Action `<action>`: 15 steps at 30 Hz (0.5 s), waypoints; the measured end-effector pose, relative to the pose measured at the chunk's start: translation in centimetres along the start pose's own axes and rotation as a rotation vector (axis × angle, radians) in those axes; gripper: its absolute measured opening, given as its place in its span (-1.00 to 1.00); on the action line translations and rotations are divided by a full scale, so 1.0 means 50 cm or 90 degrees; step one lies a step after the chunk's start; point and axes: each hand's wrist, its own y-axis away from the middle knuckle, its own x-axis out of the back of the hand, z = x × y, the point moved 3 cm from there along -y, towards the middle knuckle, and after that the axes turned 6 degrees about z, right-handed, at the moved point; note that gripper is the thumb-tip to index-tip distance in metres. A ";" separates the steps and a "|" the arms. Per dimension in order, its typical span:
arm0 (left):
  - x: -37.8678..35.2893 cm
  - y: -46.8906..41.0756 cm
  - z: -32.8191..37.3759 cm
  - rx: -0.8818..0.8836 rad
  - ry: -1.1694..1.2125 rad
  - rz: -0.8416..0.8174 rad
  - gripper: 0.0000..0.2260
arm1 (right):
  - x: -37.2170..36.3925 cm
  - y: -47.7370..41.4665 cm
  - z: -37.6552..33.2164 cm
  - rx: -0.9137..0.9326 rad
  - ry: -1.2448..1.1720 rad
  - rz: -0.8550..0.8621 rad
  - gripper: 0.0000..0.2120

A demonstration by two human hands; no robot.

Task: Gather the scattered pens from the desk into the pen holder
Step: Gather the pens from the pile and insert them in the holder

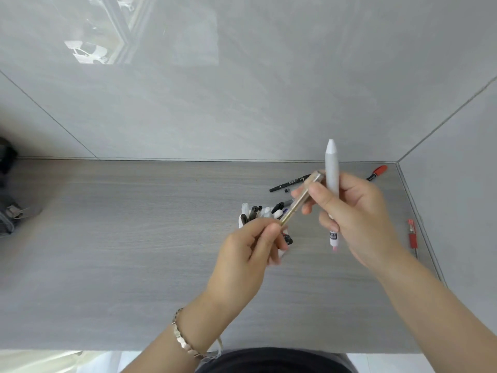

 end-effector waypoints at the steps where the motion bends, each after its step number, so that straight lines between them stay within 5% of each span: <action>1: 0.005 -0.006 0.005 -0.018 -0.021 0.014 -0.80 | 0.002 -0.001 -0.012 0.039 0.031 0.008 -0.90; 3: 0.033 -0.023 0.003 -0.072 -0.125 0.078 -0.85 | 0.016 -0.005 -0.031 0.116 0.088 0.079 -0.94; 6: 0.072 -0.040 -0.040 -0.037 -0.253 0.078 -0.33 | 0.049 -0.008 -0.018 0.168 0.197 0.185 -0.96; 9: 0.072 -0.038 -0.081 0.065 -0.290 -0.021 -0.06 | 0.039 0.000 0.029 0.143 0.288 0.137 -0.94; 15: 0.034 -0.044 -0.117 0.114 -0.285 -0.077 -0.07 | 0.000 -0.010 0.062 0.129 0.264 0.100 -0.96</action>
